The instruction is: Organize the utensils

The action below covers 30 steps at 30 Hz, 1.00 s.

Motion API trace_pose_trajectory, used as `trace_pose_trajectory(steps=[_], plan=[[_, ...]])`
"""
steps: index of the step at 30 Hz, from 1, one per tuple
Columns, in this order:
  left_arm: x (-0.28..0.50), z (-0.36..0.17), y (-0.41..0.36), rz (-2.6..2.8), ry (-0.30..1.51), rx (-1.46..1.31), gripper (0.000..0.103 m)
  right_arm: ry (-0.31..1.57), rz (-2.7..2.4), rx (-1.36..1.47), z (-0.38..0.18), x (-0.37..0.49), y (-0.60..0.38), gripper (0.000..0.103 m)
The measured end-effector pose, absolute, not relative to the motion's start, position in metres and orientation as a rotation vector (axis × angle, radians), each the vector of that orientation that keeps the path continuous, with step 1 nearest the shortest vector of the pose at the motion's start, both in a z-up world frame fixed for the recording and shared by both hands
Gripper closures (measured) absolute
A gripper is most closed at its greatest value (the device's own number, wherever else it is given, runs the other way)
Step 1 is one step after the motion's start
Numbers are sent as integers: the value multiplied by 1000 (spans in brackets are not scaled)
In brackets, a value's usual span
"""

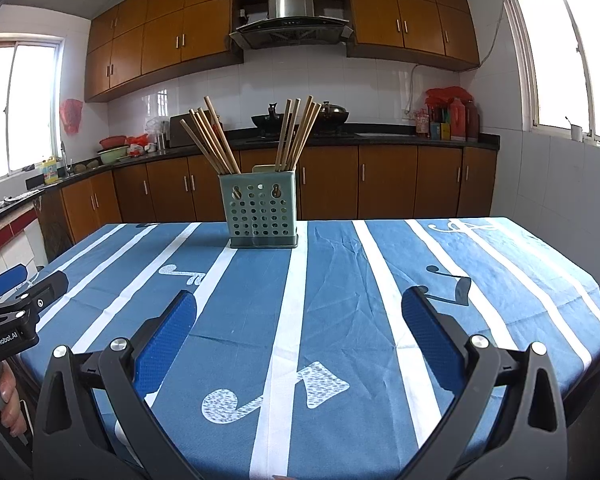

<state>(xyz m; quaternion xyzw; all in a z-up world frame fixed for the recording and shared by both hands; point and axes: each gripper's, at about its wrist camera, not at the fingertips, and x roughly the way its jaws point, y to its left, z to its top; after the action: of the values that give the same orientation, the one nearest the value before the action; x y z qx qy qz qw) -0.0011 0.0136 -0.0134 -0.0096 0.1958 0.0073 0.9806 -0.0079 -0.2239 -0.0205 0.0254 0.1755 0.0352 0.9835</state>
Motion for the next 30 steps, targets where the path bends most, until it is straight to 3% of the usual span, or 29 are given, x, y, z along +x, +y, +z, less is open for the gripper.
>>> trace_pose_trajectory(steps=[30], plan=[[-1,-15,11,12,398,-19,4,355,68,54,-21,-8,-223,2]])
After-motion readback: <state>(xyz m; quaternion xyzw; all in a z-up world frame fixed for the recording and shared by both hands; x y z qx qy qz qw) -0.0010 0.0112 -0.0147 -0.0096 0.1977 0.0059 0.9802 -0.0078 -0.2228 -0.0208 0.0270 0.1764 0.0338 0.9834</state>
